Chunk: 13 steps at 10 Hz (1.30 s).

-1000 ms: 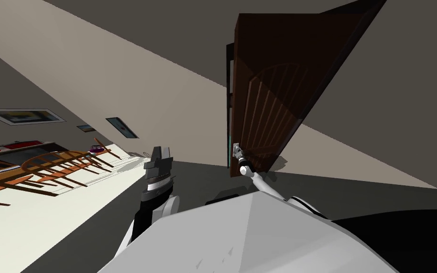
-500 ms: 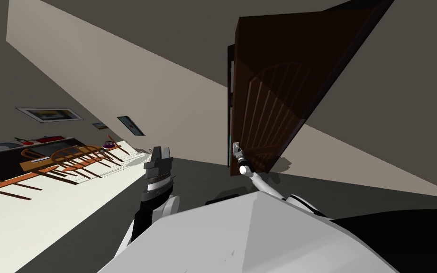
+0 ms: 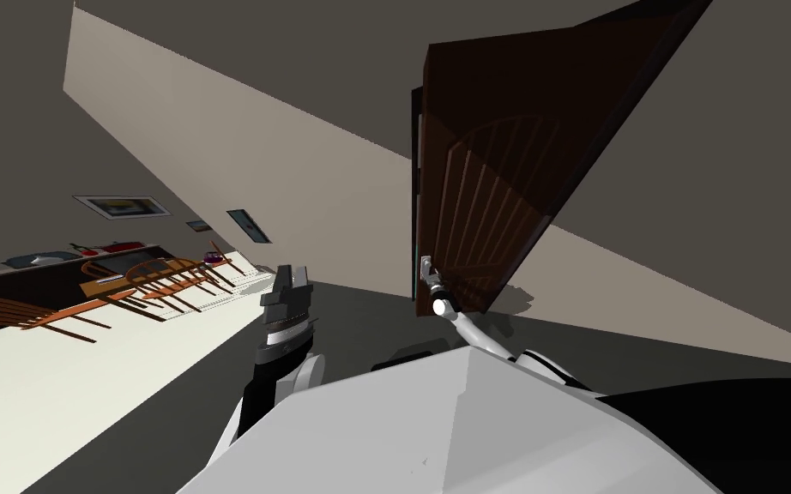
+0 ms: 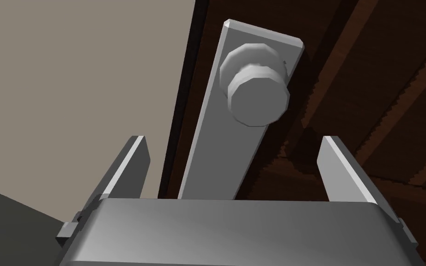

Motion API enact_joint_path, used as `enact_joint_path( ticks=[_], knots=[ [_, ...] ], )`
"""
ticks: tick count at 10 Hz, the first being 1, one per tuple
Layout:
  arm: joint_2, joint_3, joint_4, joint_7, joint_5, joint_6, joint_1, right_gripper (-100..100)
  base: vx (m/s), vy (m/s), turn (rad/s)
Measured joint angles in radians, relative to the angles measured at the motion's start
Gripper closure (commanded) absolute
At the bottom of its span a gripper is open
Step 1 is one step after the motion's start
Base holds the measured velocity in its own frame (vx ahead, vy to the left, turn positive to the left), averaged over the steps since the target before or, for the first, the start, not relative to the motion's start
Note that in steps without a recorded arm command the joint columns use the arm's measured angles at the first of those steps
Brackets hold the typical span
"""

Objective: Pull the door open

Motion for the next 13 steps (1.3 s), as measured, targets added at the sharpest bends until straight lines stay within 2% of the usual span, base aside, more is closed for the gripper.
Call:
enact_joint_path(
  ticks=[6,9,10,11,12,13],
  knots=[
    [-0.01,0.036,0.005,-0.15,-0.089,-0.037,-0.012,-100,-0.081,-0.052,0.053],
    [-0.013,0.046,0.006,-0.191,-0.114,-0.048,-0.015,-100,-0.009,-0.003,0.079],
    [-0.029,0.044,0.023,-0.211,-0.112,-0.054,-0.018,-100,0.171,0.055,0.207],
    [-0.061,0.05,0.049,-0.26,-0.102,-0.07,-0.016,-100,0.136,0.023,0.051],
    [-0.068,0.04,0.041,-0.269,-0.109,-0.068,-0.011,-100,0.148,0.038,0.22],
    [-0.088,0.018,0.019,-0.263,-0.122,-0.058,0.009,-100,0.182,0.039,0.172]
  ],
)
